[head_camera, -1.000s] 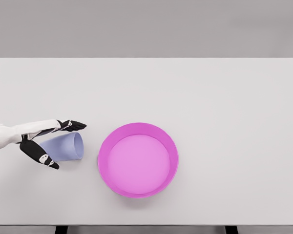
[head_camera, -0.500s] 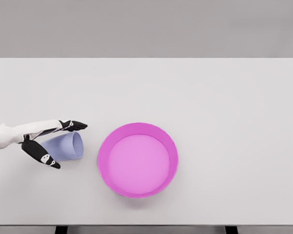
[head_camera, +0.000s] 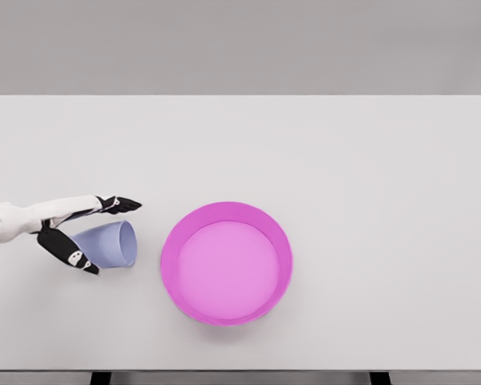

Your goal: Flip the cup with left arm and place it on the plate

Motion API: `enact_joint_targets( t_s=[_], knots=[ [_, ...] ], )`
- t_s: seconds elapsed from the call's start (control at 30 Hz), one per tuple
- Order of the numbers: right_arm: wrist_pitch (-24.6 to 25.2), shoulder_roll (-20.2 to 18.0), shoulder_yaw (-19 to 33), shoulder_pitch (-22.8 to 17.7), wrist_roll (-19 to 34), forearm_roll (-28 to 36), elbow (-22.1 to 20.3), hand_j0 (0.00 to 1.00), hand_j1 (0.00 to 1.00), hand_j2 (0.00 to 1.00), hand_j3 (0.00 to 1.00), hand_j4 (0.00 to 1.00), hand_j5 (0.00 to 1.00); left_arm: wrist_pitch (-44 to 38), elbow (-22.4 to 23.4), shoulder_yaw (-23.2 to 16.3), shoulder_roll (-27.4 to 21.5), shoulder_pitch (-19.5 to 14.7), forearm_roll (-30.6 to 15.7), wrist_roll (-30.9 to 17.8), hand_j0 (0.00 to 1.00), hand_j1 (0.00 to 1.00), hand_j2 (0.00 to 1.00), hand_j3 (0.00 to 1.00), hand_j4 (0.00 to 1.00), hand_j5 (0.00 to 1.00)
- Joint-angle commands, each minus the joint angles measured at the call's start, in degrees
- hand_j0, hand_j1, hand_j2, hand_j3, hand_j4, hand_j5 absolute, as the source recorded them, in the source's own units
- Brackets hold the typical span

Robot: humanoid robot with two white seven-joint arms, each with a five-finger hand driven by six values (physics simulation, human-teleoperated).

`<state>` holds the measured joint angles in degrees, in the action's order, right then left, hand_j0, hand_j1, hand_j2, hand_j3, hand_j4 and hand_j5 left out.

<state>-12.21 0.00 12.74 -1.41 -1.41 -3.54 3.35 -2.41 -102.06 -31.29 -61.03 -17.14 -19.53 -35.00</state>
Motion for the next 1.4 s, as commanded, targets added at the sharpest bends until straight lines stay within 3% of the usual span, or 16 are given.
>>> enact_joint_targets(
  t_s=[0.0,0.73,1.37],
  knots=[
    [0.0,0.0,0.0,0.0,0.0,0.0,0.0,1.00,1.00,1.00,1.00,1.00,1.00,-0.7,0.1,0.3,-0.1,0.0,0.5,0.0,1.00,1.00,1.00,1.00,1.00,1.00],
    [0.0,0.0,0.0,0.0,0.0,0.0,0.0,1.00,1.00,1.00,1.00,1.00,1.00,-0.4,0.4,-0.1,1.3,1.4,1.3,0.0,1.00,1.00,1.00,1.00,1.00,1.00],
    [0.0,0.0,0.0,0.0,0.0,0.0,0.0,1.00,1.00,1.00,1.00,1.00,1.00,-0.8,1.2,-0.4,1.7,1.4,6.3,0.0,0.97,0.97,0.97,0.97,0.97,0.97]
  ],
)
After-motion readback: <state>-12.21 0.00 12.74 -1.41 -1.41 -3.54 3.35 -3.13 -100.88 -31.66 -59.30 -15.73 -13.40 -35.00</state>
